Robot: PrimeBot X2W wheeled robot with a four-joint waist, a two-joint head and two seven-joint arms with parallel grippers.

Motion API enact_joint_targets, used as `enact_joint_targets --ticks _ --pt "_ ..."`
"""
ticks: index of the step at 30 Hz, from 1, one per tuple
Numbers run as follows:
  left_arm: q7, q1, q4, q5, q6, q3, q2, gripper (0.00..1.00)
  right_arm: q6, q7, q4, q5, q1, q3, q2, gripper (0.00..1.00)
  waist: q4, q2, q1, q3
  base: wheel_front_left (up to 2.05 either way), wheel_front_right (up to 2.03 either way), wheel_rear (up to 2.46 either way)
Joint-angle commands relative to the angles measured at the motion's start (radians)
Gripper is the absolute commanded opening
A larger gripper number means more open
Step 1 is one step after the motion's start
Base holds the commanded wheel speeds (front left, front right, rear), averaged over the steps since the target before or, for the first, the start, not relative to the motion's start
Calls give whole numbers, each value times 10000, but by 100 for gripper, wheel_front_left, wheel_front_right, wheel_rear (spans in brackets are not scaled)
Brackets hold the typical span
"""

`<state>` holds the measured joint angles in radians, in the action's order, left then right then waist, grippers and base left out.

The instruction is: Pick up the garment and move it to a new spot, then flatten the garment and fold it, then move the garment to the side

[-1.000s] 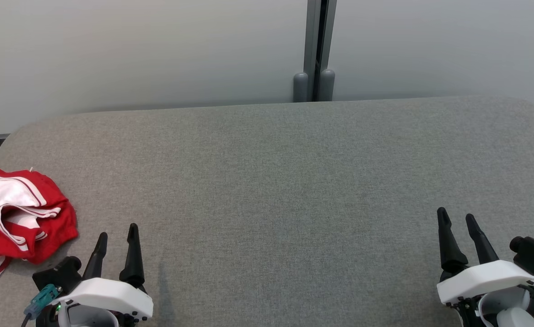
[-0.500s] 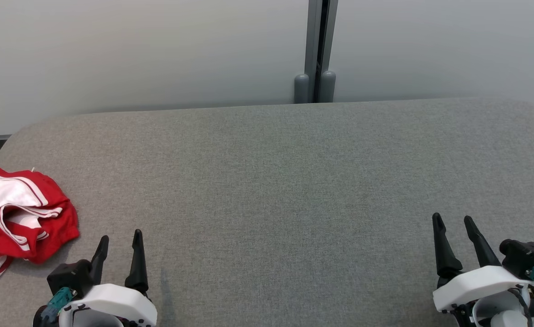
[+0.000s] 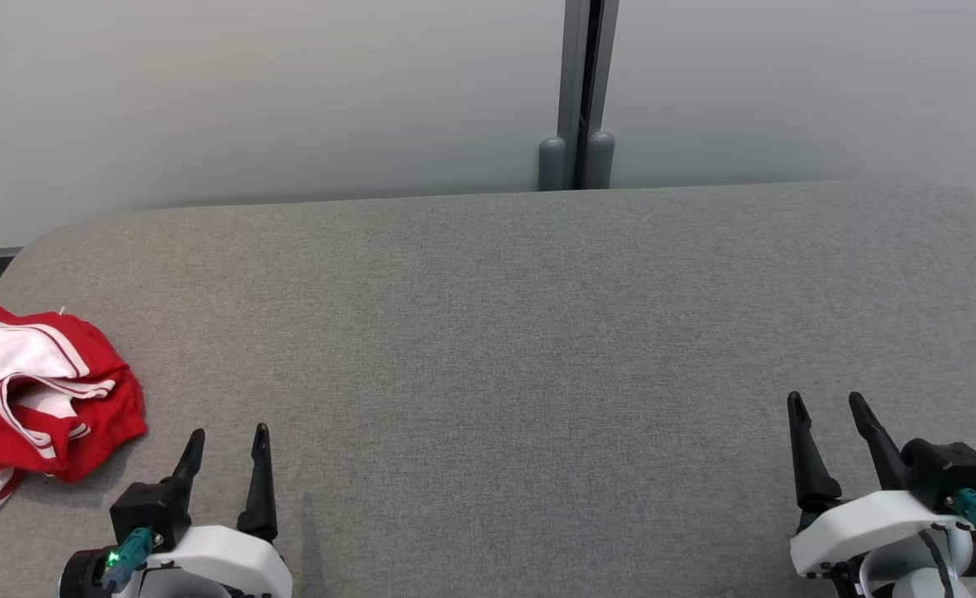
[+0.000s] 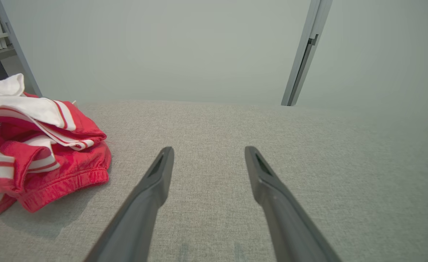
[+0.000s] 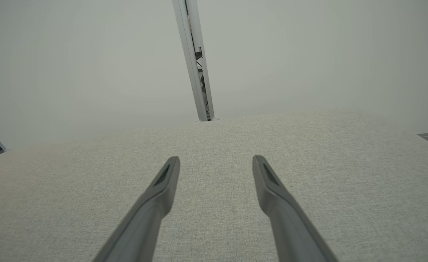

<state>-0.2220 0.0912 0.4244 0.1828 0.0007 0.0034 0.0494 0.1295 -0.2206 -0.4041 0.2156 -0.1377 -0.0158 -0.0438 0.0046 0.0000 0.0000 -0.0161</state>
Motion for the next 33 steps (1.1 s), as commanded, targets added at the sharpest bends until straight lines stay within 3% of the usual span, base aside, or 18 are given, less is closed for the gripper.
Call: enact_joint_targets --ticks 1,19,24,33 --pt "-93 31 -6 -193 41 -1 73 100 17 -115 7 -206 -59 -12 -86 100 -6 0 0 0 0 0 0" --pt "-412 -36 128 -1472 143 1 76 100 20 -430 -152 -1526 -69 -87 -107 100 180 0 0 -42 0 0 0" --pt "-435 1 172 -1512 192 81 68 100 20 -471 -137 -1642 -5 23 -103 100 751 0 0 -85 0 0 0" --pt "-435 101 352 -1367 211 228 40 100 12 -470 -192 -1477 -125 328 -101 100 2468 0 0 -251 0 0 0"
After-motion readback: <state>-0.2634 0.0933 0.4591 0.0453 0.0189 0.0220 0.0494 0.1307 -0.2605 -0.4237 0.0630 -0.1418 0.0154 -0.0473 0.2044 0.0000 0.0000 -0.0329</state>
